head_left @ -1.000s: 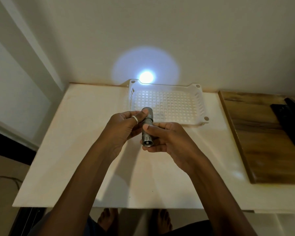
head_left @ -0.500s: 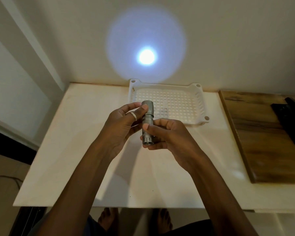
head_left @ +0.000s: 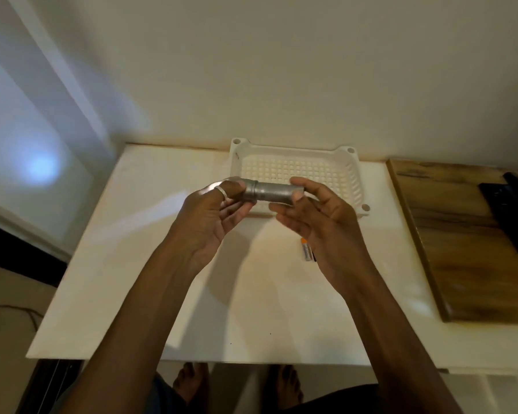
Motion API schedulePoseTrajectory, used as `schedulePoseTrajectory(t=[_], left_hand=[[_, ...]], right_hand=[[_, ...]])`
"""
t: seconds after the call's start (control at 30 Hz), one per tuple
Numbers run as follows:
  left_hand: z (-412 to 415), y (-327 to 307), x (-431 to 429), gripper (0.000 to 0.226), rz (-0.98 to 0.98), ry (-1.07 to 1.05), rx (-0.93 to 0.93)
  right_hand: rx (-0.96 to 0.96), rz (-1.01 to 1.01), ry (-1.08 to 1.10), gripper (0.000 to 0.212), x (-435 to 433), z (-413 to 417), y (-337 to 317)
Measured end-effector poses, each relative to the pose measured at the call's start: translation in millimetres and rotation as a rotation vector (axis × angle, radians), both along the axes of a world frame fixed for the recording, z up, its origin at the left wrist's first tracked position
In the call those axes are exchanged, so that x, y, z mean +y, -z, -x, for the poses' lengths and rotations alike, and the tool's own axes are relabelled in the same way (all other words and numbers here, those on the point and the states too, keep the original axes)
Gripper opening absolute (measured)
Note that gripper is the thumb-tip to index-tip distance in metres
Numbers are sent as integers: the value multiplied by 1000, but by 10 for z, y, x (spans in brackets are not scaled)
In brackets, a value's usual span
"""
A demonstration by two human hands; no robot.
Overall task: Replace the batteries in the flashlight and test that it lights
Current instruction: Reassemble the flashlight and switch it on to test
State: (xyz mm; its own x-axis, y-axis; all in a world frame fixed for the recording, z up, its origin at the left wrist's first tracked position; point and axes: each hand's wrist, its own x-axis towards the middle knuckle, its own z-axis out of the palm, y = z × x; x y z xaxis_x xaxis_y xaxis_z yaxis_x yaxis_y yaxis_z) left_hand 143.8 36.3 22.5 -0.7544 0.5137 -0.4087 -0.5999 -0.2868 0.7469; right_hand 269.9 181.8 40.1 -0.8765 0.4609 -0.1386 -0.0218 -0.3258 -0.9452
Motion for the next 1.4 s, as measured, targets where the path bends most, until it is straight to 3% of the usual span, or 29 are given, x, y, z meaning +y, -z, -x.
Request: schedulePoseTrajectory(t=[0.2, 0.3, 0.43, 0.67, 0.83, 0.93, 1.07, 1.2, 1.4], left_hand=[[-98, 11, 11, 34, 105, 242, 243], [-102, 5, 13, 42, 149, 243, 311], [-117, -20, -11, 49, 178, 248, 365], [-126, -36, -3, 39, 224, 230, 424], [-102, -69, -42, 41, 301, 281, 540], [-91, -64, -89, 43, 401, 331, 608], [-105, -59, -171, 40, 583, 371, 762], [-94, -15, -269, 33, 700, 245, 874], [400, 17, -523, 36, 876, -45, 1005]], right_hand=[[-4, 58, 337, 32, 8, 44, 21], [-16, -13, 350, 28, -3, 48, 39], [-12, -43, 386, 38, -1, 70, 43], [1, 13, 380, 29, 63, 54, 30], [20, 1, 349, 43, 38, 59, 29], [-15, -117, 258, 43, -23, 76, 50], [-191, -444, 119, 23, -191, 114, 123], [-263, -734, 49, 19, -428, 309, 82], [-160, -909, -53, 20, -769, 1172, 14]])
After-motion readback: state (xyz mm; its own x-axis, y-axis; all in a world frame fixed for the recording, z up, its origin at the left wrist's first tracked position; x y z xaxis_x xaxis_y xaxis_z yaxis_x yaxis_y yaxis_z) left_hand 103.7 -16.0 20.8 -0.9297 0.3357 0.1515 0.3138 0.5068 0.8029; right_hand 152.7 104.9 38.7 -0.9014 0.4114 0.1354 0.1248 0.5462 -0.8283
